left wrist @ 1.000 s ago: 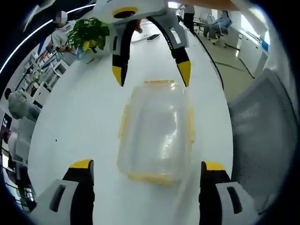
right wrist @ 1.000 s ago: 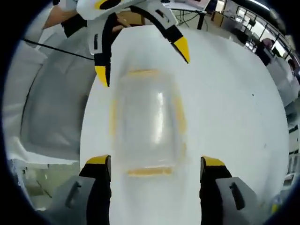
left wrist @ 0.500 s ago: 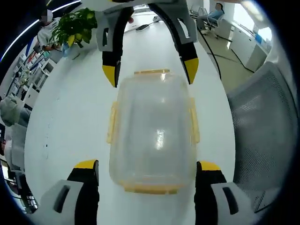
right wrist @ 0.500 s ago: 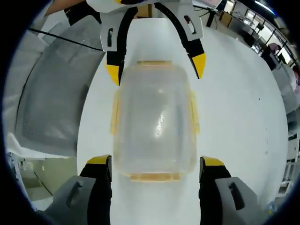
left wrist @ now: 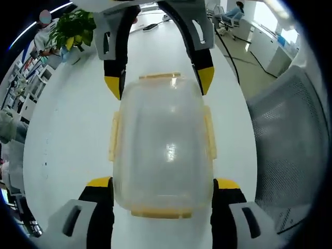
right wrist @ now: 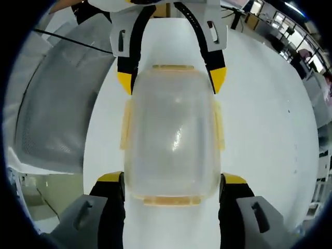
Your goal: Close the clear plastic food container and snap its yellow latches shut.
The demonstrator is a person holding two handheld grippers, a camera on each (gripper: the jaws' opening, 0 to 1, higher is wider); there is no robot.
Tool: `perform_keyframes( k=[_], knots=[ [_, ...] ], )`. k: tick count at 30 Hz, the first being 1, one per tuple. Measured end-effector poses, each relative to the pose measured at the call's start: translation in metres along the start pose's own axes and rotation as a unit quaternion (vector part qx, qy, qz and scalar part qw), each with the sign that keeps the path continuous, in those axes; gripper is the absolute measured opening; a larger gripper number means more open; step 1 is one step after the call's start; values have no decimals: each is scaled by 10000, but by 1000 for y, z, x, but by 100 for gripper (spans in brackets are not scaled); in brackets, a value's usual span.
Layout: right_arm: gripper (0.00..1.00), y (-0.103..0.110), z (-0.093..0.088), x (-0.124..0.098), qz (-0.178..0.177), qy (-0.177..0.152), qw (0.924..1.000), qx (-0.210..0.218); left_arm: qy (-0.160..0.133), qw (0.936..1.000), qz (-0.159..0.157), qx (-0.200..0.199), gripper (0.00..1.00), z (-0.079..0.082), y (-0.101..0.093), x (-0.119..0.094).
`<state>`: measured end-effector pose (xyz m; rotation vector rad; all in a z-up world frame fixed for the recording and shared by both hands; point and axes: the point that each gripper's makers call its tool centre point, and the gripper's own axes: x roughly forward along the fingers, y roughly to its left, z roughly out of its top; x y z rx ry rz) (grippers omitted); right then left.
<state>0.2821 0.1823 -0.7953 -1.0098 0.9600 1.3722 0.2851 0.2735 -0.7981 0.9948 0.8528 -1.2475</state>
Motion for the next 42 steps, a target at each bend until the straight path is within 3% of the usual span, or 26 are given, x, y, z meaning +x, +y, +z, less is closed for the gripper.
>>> perform_keyframes(
  k=[17,36,42],
  knots=[
    [71,1,9,3,-40,79,9999,102,56,9999,-34,131,74,-9,0,-2],
    [71,2,70,21,-79,6,9999,131,269,9994,24,215,75,-68,-1,-26],
    [71,3,81,25,-92,23,9999,125,285,9994,24,208,75,-80,-2,-31]
  ],
)
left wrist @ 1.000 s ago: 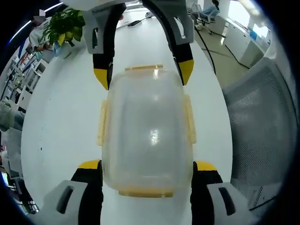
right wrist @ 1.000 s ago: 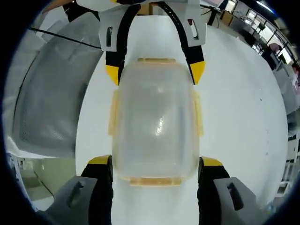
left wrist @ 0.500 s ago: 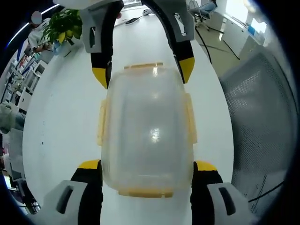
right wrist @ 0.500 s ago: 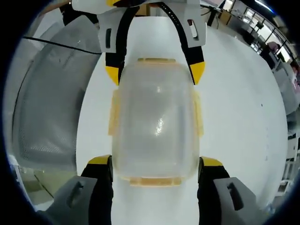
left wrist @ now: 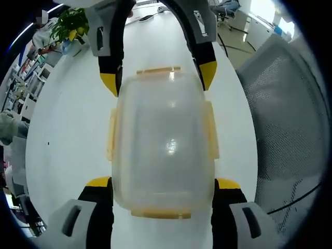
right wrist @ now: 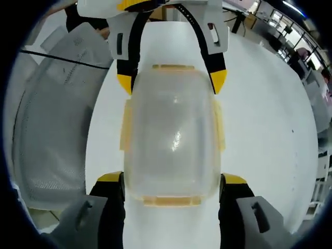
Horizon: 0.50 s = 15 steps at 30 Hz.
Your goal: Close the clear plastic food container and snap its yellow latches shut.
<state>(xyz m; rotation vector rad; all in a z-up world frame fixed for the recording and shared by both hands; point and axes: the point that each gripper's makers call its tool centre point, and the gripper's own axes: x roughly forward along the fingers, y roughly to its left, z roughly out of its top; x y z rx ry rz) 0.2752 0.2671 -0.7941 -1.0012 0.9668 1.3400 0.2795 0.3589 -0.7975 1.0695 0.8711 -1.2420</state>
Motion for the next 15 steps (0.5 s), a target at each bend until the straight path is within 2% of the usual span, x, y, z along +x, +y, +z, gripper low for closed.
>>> perform_keyframes(
  k=[15],
  knots=[
    [71,4,13,7,-53,90,9999,81,-30,10000,1,80,76,-14,-4,-2]
  ],
)
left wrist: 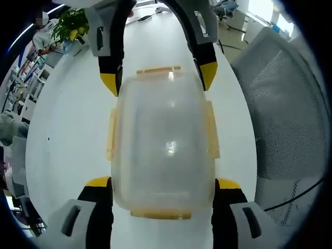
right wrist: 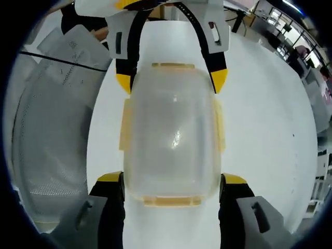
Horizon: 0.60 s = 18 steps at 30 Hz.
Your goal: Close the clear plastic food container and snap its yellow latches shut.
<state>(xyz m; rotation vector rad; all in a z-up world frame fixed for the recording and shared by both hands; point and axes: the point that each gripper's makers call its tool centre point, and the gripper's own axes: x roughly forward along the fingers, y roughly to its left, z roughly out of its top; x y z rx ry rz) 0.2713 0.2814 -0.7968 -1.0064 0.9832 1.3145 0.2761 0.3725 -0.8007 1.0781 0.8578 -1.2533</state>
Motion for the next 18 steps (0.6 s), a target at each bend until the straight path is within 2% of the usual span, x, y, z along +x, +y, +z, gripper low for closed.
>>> perform_keyframes(
  k=[18],
  knots=[
    [71,2,6,4,1,5,10000,35,-58,9999,-43,86,77,-8,0,3]
  ],
)
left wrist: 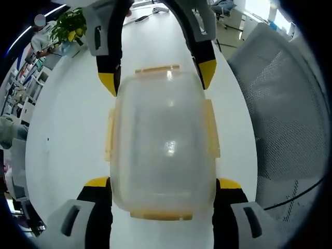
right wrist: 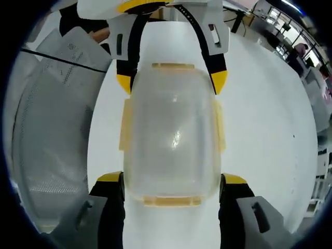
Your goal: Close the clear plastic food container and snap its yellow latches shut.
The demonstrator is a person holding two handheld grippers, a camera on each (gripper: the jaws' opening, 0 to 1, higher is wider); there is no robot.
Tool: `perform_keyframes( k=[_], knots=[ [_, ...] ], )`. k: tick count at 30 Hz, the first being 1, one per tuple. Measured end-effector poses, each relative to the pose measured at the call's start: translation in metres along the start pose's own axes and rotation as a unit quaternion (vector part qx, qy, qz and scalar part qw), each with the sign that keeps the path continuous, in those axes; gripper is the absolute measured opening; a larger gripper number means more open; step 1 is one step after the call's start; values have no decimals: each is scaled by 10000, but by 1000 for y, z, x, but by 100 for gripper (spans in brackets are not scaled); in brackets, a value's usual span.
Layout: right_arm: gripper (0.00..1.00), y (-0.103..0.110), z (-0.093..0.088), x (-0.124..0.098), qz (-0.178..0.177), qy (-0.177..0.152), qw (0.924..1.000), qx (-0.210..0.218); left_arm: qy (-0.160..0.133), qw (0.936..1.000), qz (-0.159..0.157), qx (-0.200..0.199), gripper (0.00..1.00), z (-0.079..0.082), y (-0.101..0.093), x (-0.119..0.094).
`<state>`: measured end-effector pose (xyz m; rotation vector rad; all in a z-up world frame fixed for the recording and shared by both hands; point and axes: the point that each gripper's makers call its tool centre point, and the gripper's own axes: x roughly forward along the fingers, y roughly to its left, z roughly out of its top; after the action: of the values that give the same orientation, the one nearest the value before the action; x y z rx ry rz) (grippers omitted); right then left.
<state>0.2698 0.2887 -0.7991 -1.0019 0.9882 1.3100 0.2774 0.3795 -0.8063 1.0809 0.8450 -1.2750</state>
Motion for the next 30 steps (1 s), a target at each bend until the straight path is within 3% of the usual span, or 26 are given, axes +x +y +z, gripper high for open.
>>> perform_keyframes(
  k=[11,30],
  knots=[
    [71,-9,4,1,-8,-30,10000,6,23,10000,-21,38,77,-5,9,0],
    [71,-49,6,0,-1,100,9999,-70,-67,10000,36,8,78,-10,46,2]
  ],
)
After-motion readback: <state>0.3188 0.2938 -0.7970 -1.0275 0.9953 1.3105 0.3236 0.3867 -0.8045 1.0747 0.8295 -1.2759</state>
